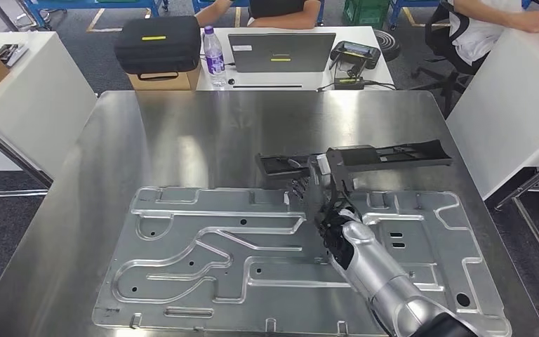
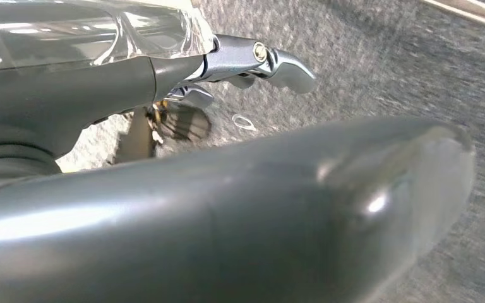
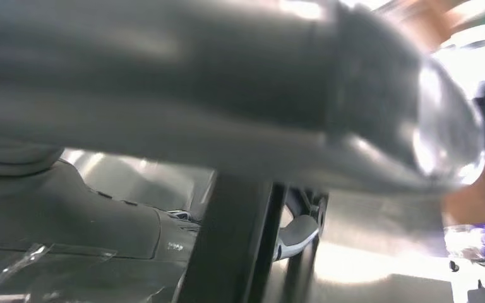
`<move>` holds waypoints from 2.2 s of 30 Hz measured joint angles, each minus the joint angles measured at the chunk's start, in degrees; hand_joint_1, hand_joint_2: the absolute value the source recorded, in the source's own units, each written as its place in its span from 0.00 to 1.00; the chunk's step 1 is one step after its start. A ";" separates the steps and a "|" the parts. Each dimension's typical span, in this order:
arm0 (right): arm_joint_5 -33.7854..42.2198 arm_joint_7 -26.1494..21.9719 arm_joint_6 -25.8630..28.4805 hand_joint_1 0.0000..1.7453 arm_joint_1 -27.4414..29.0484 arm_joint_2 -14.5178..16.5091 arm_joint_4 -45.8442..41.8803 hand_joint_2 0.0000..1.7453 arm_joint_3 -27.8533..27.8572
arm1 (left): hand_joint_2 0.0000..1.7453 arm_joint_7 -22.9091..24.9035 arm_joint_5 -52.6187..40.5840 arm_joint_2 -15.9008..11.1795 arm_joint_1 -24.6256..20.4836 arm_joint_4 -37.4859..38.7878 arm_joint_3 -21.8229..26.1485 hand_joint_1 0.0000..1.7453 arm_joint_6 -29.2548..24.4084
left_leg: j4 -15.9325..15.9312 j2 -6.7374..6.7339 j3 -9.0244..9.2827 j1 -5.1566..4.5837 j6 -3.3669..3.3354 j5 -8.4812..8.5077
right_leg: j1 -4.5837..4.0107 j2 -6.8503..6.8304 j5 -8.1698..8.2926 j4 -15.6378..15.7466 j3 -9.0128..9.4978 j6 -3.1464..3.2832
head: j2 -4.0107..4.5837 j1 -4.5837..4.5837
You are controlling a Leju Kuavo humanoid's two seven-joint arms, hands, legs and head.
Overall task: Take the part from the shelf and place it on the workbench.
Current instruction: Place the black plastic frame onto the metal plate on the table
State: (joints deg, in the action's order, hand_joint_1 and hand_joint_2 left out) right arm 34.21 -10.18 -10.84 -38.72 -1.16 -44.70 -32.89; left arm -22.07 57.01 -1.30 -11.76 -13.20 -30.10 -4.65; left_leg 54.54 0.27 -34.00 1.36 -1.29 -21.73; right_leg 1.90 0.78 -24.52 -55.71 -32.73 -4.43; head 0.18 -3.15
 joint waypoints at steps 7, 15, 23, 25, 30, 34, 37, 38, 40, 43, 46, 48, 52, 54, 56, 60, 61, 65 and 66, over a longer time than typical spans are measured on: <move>-42.95 14.92 -2.75 0.00 -8.97 -3.21 -1.89 0.00 -12.50 | 0.00 1.02 -0.82 -0.26 0.49 0.00 0.22 0.00 1.16 | 12.92 -0.01 -6.31 0.31 1.40 -7.26 | -0.36 0.04 1.45 0.05 -2.75 2.93 | 0.01 -0.18; -49.09 16.84 -17.95 0.00 -13.65 -7.44 -6.79 0.00 -27.83 | 0.00 1.33 -2.49 -0.71 0.34 0.03 0.23 0.00 2.66 | 1.51 0.23 -0.94 -1.38 -1.18 -0.37 | -1.52 0.27 0.73 0.54 -1.72 3.30 | -0.01 -0.08; -47.98 16.18 -13.69 0.00 -16.27 -10.69 -7.85 0.00 -36.44 | 0.00 0.94 -2.18 -0.80 1.42 0.11 0.32 0.00 3.74 | -1.88 0.10 2.54 -0.67 -2.12 -1.23 | -0.56 -0.53 -6.80 -11.80 -6.54 0.01 | -0.01 0.35; -47.70 15.66 -11.22 0.00 -16.22 -11.21 -8.04 0.00 -37.26 | 0.00 0.74 -2.04 -0.80 2.01 0.11 0.37 0.00 3.84 | -1.80 0.15 3.11 -0.62 -2.11 -1.59 | -0.19 -0.73 -6.48 -15.16 -7.91 -0.09 | 0.00 0.40; -47.32 14.67 -6.48 0.00 -18.73 -12.24 -9.39 0.00 -37.37 | 0.00 0.06 -1.71 -0.81 1.82 0.11 0.97 0.00 3.86 | -0.65 0.24 2.88 -0.75 -1.03 -2.47 | -0.44 -0.64 1.89 -0.91 -2.32 1.47 | -0.01 0.42; -46.95 14.02 -0.62 0.00 -18.26 -12.67 -10.62 0.00 -36.80 | 0.00 -0.37 -1.44 -0.78 1.69 0.11 1.61 0.00 3.45 | -0.21 0.13 2.13 -0.67 -0.13 -2.36 | -0.90 -0.52 1.21 0.26 -2.14 2.32 | -0.01 0.34; -46.75 13.89 0.55 0.00 -18.02 -12.75 -10.74 0.00 -36.57 | 0.00 -0.41 -1.41 -0.78 1.73 0.11 1.65 0.00 3.42 | -0.19 0.14 2.13 -0.66 -0.02 -2.35 | -0.86 -0.54 1.27 0.36 -2.14 2.46 | -0.01 0.35; -46.53 13.73 1.33 0.00 -17.88 -12.77 -10.85 0.00 -36.30 | 0.00 -0.49 -1.39 -0.78 1.77 0.11 1.67 0.00 3.39 | -0.10 0.13 2.04 -0.62 0.02 -2.50 | -0.76 -0.55 1.33 0.44 -2.11 2.57 | -0.01 0.36; -43.36 11.61 6.07 0.00 -15.99 -12.87 -11.82 0.00 -33.25 | 0.00 -1.26 -1.32 -0.78 1.96 0.11 1.92 0.00 3.21 | 5.07 0.06 -0.21 -0.49 0.35 -5.29 | -0.63 -0.57 1.49 0.59 -2.05 2.89 | -0.01 0.33; -30.16 2.37 16.80 0.00 -8.70 -13.04 -14.85 0.00 -23.17 | 0.00 -3.49 -1.28 -0.74 2.79 0.11 2.74 0.00 2.87 | 18.48 0.00 -5.68 -0.43 0.84 -10.71 | -0.80 -0.61 1.71 0.61 -1.99 3.37 | -0.01 0.22; -21.40 -3.81 19.09 0.00 -4.61 -13.04 -17.02 0.00 -16.36 | 0.00 -4.16 -1.38 -0.73 3.04 0.11 3.05 0.00 2.89 | 7.06 0.02 -0.01 -0.55 0.18 -5.26 | -0.92 -0.59 1.83 0.58 -1.88 3.24 | 0.00 0.20; -16.69 -6.35 19.80 0.00 -2.47 -13.00 -18.71 0.00 -12.10 | 0.00 -4.28 -1.42 -0.72 2.94 0.11 3.17 0.00 2.85 | 0.97 0.09 2.98 -0.82 -0.24 -3.44 | -1.11 -0.61 2.06 0.49 -1.98 2.85 | 0.00 0.21; -10.53 -9.12 20.44 0.00 2.40 -12.78 -22.19 0.00 -5.99 | 0.00 -4.17 -1.43 -0.66 2.90 0.11 3.17 0.00 2.73 | 0.44 0.18 2.81 -0.91 -1.21 -2.63 | -1.08 -0.64 2.09 0.09 -2.49 1.70 | -0.01 0.23; -9.32 -9.79 20.63 0.00 4.10 -12.63 -23.82 0.00 -3.69 | 0.00 -4.14 -1.44 -0.61 2.61 0.11 3.19 0.00 2.66 | 0.14 0.04 2.27 -0.75 -1.97 -1.77 | -1.00 -0.61 -1.52 -4.22 -4.22 1.40 | 0.00 0.29; -8.07 -10.48 20.72 0.00 5.70 -12.42 -25.18 0.00 -1.65 | 0.00 -4.10 -1.49 -0.57 2.29 0.11 3.21 0.00 2.69 | 0.15 -0.04 1.46 -0.98 -2.45 -1.09 | -0.96 -0.61 -6.54 -12.66 -7.03 1.23 | 0.01 0.35; -4.23 -13.03 19.31 0.00 9.54 -11.79 -27.17 0.00 1.43 | 0.00 -4.14 -1.86 -0.40 2.20 0.11 3.22 0.00 2.88 | 0.20 0.08 -0.15 -1.21 -2.42 0.33 | -0.93 -0.61 -6.92 -13.15 -4.32 1.31 | -0.01 0.37; -3.50 -13.46 18.79 0.00 10.17 -11.62 -27.65 0.00 2.02 | 0.00 -4.14 -1.98 -0.39 2.12 0.11 3.22 0.00 2.87 | 0.24 0.09 -0.47 -1.20 -2.22 0.66 | -0.92 -0.61 -5.46 -8.39 -1.27 1.41 | 0.00 0.38; -1.65 -14.42 17.03 0.00 12.02 -10.67 -29.41 0.00 4.20 | 0.00 -4.15 -2.31 -0.38 1.63 0.11 3.22 0.00 2.83 | 0.32 0.02 -1.53 -1.45 -0.97 2.12 | -1.52 -0.51 -2.62 0.81 3.54 2.27 | -0.01 0.31; -1.42 -14.56 16.78 0.00 12.54 -10.49 -29.67 0.00 4.60 | 0.00 -4.15 -2.33 -0.38 1.65 0.11 3.22 0.00 2.83 | 0.24 0.03 -1.68 -1.35 -0.62 2.52 | -1.56 -0.55 -2.21 0.80 3.25 2.69 | -0.01 0.29</move>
State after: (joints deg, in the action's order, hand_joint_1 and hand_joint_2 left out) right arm 32.79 -24.73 5.95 -26.18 -11.65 -74.37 -28.29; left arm -26.22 54.69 -1.68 -10.12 -13.09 -26.88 -1.81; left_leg 54.78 0.31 -35.69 0.00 -1.90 -19.22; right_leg 0.34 0.23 -26.73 -54.90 -29.48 -1.74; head 0.17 -2.85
